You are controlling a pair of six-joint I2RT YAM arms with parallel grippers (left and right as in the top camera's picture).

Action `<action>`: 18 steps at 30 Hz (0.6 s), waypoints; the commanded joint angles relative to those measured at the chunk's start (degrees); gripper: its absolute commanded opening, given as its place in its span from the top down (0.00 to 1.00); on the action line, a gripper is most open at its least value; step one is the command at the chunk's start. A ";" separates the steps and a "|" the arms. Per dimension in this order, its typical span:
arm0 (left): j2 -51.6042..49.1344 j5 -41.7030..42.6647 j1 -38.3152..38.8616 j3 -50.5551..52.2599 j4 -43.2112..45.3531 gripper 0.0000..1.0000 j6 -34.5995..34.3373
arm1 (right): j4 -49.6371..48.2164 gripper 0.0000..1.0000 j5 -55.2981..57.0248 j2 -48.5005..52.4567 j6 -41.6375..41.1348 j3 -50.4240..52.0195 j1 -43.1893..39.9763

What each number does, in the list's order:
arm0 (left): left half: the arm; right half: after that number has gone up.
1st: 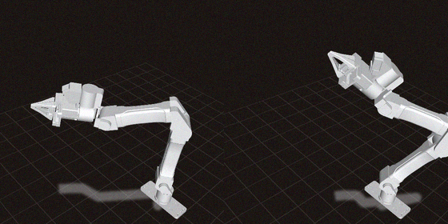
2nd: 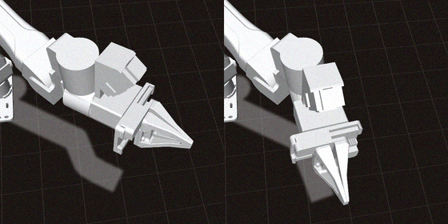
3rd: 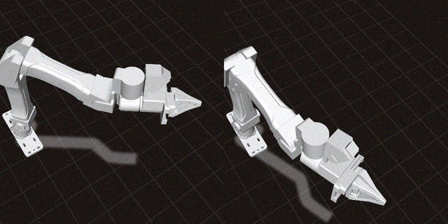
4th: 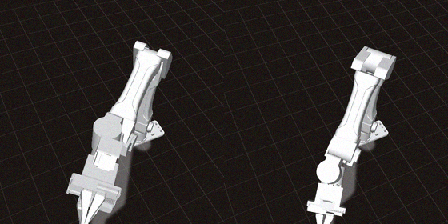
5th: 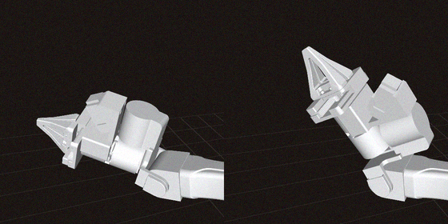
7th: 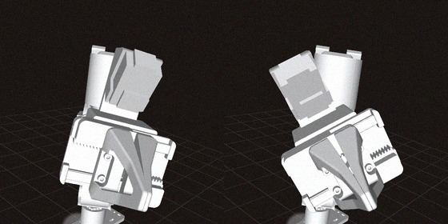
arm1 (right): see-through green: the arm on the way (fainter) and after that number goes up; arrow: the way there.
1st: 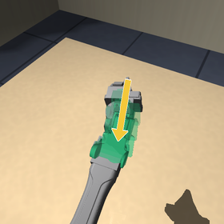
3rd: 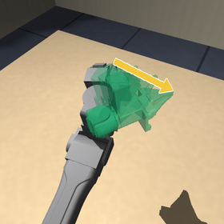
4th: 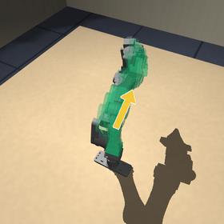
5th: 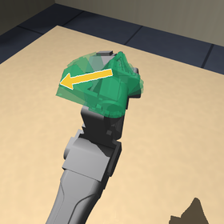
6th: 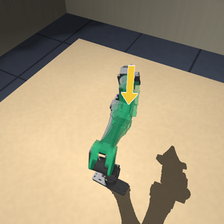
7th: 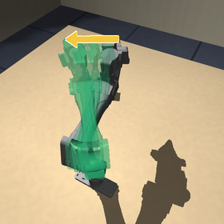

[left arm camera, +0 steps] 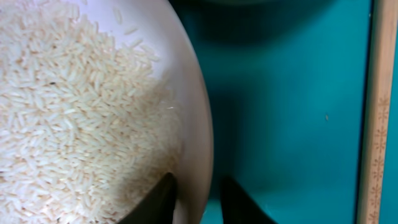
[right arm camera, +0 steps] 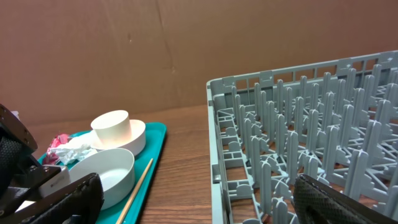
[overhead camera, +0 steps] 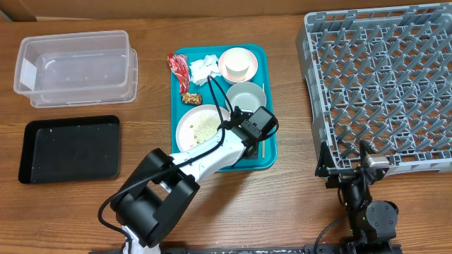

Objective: Sort waste into correct bins and load items into the dishwasher
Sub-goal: 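Grasp the rim of the white rice plate with the left gripper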

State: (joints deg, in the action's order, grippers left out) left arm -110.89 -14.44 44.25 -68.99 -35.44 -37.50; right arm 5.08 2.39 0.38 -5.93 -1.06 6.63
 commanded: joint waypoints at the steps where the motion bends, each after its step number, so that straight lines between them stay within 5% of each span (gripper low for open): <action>1: -1.40 0.31 -0.02 -0.59 0.20 0.82 -0.26 | -0.46 0.00 0.48 -0.20 0.39 0.59 0.15; 18: -1.40 0.31 0.02 -0.61 0.37 0.96 -0.28 | -0.46 0.00 0.48 -0.20 0.39 0.59 0.15</action>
State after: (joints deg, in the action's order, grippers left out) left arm -110.89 -15.73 44.21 -69.65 -35.05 -37.15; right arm 5.08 2.39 0.38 -5.93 -1.06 6.63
